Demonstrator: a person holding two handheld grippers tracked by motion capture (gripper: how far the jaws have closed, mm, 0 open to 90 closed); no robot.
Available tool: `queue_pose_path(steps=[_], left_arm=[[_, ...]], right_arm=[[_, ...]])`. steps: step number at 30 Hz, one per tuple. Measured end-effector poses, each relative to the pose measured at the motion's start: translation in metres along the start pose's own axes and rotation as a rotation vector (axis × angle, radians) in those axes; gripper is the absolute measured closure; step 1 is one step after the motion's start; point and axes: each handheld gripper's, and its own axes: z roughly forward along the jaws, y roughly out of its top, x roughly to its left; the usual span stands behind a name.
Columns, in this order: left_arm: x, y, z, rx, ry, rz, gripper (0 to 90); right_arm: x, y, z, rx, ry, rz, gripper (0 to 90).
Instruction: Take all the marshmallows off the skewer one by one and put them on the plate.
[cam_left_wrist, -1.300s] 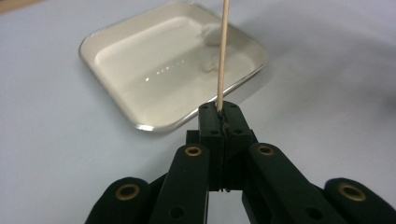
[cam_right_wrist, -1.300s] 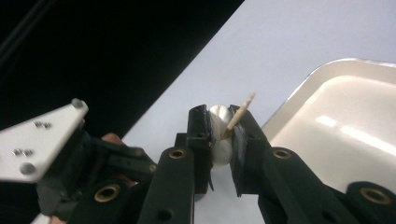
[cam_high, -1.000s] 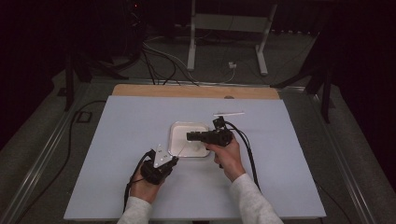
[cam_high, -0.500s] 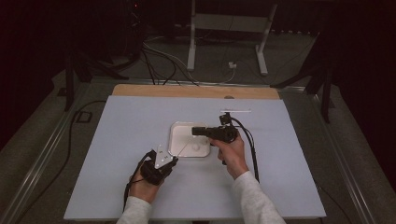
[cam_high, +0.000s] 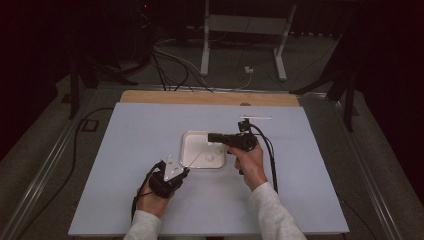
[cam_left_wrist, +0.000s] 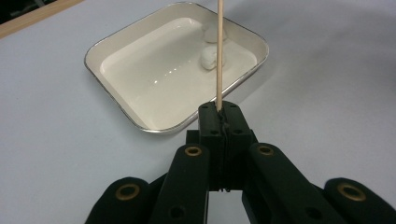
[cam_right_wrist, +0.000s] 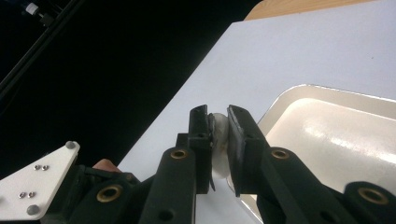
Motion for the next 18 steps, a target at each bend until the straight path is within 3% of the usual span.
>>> queue_pose_path(steps=[16,18], left_arm=[[0.0034,-0.0034,-0.0001,0.01,0.003,-0.003,90.0],[0.0038,-0.0046,-0.0001,0.03,0.013,0.007,90.0]], right_arm=[[-0.0024,0.0012,-0.0034,-0.039,-0.035,0.004,83.4],[-0.0028,0.002,-0.0053,-0.057,-0.039,0.01,83.6]])
